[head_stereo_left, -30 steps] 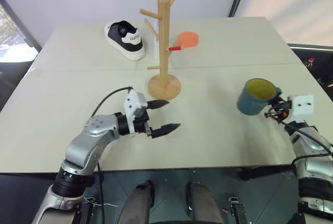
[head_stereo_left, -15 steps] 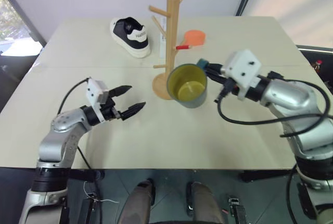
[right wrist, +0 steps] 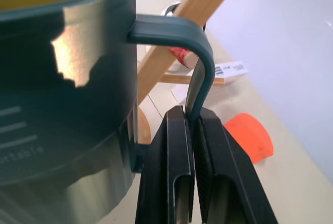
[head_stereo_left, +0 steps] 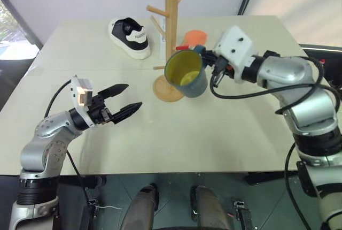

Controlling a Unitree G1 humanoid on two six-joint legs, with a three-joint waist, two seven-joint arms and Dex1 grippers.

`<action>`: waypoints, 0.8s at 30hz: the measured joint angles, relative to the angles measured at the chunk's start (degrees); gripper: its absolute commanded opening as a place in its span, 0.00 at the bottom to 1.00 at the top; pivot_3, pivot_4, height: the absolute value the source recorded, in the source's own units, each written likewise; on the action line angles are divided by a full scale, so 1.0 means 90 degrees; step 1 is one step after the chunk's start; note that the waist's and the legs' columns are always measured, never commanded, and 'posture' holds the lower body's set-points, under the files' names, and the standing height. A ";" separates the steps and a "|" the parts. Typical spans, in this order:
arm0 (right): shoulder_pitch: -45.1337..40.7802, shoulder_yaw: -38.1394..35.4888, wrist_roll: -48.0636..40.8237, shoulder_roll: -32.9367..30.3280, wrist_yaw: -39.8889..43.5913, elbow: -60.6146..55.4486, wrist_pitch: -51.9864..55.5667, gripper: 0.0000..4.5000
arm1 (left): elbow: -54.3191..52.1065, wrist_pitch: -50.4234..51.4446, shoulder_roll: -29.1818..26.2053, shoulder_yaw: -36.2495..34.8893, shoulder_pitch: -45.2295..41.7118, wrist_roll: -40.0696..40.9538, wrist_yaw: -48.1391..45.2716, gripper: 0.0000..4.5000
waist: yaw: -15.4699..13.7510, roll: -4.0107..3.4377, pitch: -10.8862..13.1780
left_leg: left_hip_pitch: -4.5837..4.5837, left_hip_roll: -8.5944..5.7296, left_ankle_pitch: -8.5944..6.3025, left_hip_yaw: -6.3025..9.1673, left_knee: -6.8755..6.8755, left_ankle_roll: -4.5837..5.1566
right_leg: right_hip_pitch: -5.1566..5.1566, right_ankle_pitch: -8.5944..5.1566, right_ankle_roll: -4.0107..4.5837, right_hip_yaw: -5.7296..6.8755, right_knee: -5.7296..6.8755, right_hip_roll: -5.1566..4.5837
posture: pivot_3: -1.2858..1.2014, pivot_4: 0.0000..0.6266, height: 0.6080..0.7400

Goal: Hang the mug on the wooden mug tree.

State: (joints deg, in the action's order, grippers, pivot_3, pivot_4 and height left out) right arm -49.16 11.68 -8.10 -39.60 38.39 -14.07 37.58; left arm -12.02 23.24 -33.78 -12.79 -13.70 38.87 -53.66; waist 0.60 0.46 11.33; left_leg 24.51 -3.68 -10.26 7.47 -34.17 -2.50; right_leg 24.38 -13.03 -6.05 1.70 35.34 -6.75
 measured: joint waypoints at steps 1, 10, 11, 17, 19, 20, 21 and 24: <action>-0.0107 0.0060 0.0064 0.0059 0.0003 0.0234 -0.0095 0.02 | -0.0016 0.0000 0.0002 0.0009 -0.0002 0.0003 0.0014 1.00 | 0.0014 0.0000 0.0000 | -0.0001 0.0000 0.0001 -0.0001 0.0000 -0.0001 | 0.0000 0.0001 0.0001 -0.0001 0.0001 0.0000 | 0.52 0.24 1.00; -0.0691 0.0316 0.0539 0.0520 0.0207 0.1549 -0.0733 0.02 | -0.0132 0.0000 0.0016 0.0013 0.0083 0.0043 0.0125 1.00 | 0.0054 0.0000 0.0000 | -0.0006 0.0000 0.0002 -0.0003 0.0001 -0.0002 | 0.0000 0.0013 -0.0019 -0.0005 0.0008 0.0005 | 0.52 0.24 1.00; -0.0749 0.0346 0.0566 0.0562 0.0230 0.1623 -0.0778 0.02 | -0.0169 0.0000 0.0017 0.0015 0.0089 0.0047 0.0135 1.00 | 0.0049 0.0000 0.0000 | -0.0007 0.0000 0.0002 -0.0003 0.0001 -0.0003 | 0.0000 0.0013 -0.0019 -0.0005 0.0010 0.0006 | 0.52 0.24 1.00; -0.0984 0.0427 0.0798 0.0827 0.0396 0.2132 -0.1069 0.02 | -0.0213 -0.0001 0.0017 0.0011 0.0124 0.0063 0.0165 1.00 | 0.0041 0.0000 0.0000 | -0.0010 0.0002 0.0004 -0.0003 0.0001 -0.0005 | 0.0000 0.0013 -0.0019 -0.0006 0.0015 0.0009 | 0.52 0.24 1.00; -0.1050 0.0443 0.0857 0.0911 0.0429 0.2315 -0.1129 0.02 | -0.0221 -0.0001 0.0018 0.0010 0.0135 0.0065 0.0171 1.00 | 0.0043 0.0000 0.0000 | -0.0010 0.0002 0.0004 -0.0003 0.0001 -0.0006 | 0.0000 0.0013 -0.0019 -0.0006 0.0015 0.0009 | 0.52 0.24 1.00; -0.1079 0.0448 0.0898 0.0955 0.0450 0.2383 -0.1164 0.02 | -0.0228 -0.0001 0.0019 0.0010 0.0135 0.0068 0.0174 1.00 | 0.0043 0.0000 0.0000 | -0.0010 0.0002 0.0004 -0.0003 0.0001 -0.0006 | 0.0000 0.0013 -0.0020 -0.0006 0.0016 0.0009 | 0.52 0.24 1.00; -0.1096 0.0456 0.0941 0.0989 0.0468 0.2428 -0.1178 0.02 | -0.0238 -0.0001 0.0019 0.0010 0.0135 0.0070 0.0178 1.00 | 0.0044 -0.0001 0.0000 | -0.0010 0.0003 0.0005 -0.0003 0.0001 -0.0007 | 0.0000 0.0014 -0.0020 -0.0006 0.0017 0.0010 | 0.52 0.24 1.00; -0.1108 0.0497 0.1045 0.1065 0.0519 0.2612 -0.1306 0.02 | -0.0277 -0.0002 0.0019 0.0008 0.0128 0.0074 0.0200 1.00 | 0.0046 -0.0001 0.0000 | -0.0012 0.0002 0.0006 -0.0003 0.0001 -0.0009 | 0.0001 0.0014 -0.0020 -0.0006 0.0020 0.0010 | 0.52 0.24 1.00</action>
State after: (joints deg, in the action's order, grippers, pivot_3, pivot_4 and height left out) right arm -59.13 16.15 1.30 -30.01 43.06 9.43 25.83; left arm -14.51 23.23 -33.61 -12.71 -12.55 39.53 -51.85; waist 1.02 0.45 11.33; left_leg 24.41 -3.66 -10.20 7.44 -34.16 -2.59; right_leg 24.39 -12.90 -6.24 1.64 35.52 -6.66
